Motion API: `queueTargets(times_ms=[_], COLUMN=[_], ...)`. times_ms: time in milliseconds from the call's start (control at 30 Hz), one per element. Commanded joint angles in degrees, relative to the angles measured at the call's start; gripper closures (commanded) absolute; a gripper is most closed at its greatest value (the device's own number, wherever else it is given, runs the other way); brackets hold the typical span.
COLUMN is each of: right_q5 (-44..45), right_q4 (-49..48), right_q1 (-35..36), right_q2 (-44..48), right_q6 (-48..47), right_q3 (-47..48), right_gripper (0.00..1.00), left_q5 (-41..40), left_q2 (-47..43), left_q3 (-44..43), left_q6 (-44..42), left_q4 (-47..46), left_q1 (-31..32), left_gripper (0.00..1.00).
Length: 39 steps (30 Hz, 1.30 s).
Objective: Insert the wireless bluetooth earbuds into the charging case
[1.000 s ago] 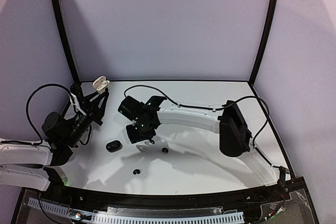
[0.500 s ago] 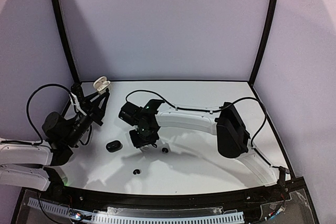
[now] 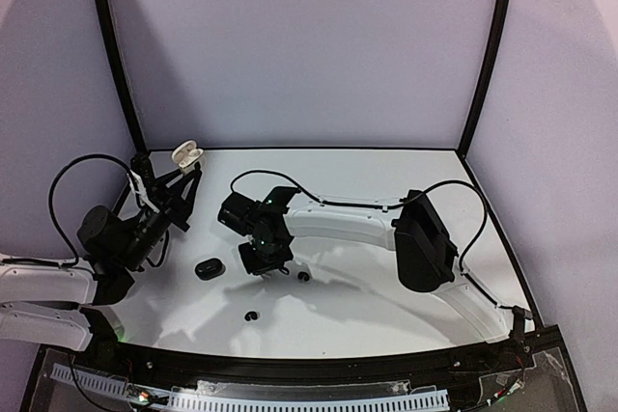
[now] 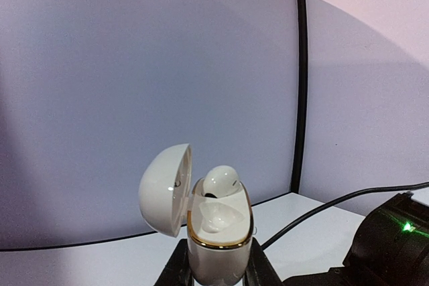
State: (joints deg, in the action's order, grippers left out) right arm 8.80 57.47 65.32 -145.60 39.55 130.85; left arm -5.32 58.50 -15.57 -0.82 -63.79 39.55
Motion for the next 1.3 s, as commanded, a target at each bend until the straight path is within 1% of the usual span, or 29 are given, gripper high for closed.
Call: queueTargets(times_ms=[0,267,500,567,667,767,833,867,933,1067,1133,1200,1233,1267], right_q5=[-0.4,0.6,0.1,0.1,0.0,-0.8,-2.8,-3.5,-4.5,-3.4,-1.1,-0.2,0.2,0.1], right_q4=[2.2,5.3,5.2,5.1,4.7,3.7,0.7,-1.1,-8.0,-25.7,-36.1,-42.9,-48.1,-50.6], right_q1=[0.8,1.1,1.4,1.5,1.3,0.7,-0.5,-1.0,-2.1,-2.5,-2.4,-2.3,-2.2,-2.1], right_q2=[-1.6,-1.6,-1.9,-1.8,-1.3,-0.2,2.6,5.2,10.4,24.1,31.4,35.6,38.2,39.7], right_q6=[0.0,0.7,0.6,0.6,0.6,0.4,-0.4,-0.9,-2.5,-7.7,-9.8,-11.6,-12.9,-14.0], right_q3=[0.3,0.5,0.7,0.6,0.6,0.3,-0.3,-1.4,-4.3,-14.7,-21.1,-24.6,-26.8,-28.0], right_gripper=[0.83,0.79,0.78,0.82,0.91,0.95,1.00,1.00,1.00,1.00,1.00,1.00,1.00,1.00], left_q5=[0.7,0.8,0.9,0.9,1.1,1.2,1.3,1.4,1.5,1.5,1.5,1.3,1.4,2.0], left_q2=[0.1,0.1,-0.1,-0.1,-0.1,0.0,0.0,0.1,0.2,1.4,2.8,3.6,4.4,4.7], left_q3=[0.2,0.1,0.2,0.2,0.3,0.2,0.2,0.3,0.1,-0.1,-0.2,-0.3,-0.5,-0.7], left_q6=[0.5,0.5,2.1,2.2,2.3,2.4,2.5,2.6,2.9,3.1,2.8,2.6,2.3,2.1], left_q4=[1.0,1.0,1.0,1.0,1.1,1.2,1.2,1.2,1.1,-0.3,-1.9,-4.0,-5.4,-6.0], left_q1=[-0.3,-0.3,-0.3,-0.3,-0.3,-0.3,-0.3,-0.3,-0.3,-0.3,-0.3,-0.2,-0.2,-0.2], left_gripper=[0.99,0.99,0.99,0.99,0.99,0.99,0.99,0.99,0.99,0.99,0.99,0.99,0.99,0.99])
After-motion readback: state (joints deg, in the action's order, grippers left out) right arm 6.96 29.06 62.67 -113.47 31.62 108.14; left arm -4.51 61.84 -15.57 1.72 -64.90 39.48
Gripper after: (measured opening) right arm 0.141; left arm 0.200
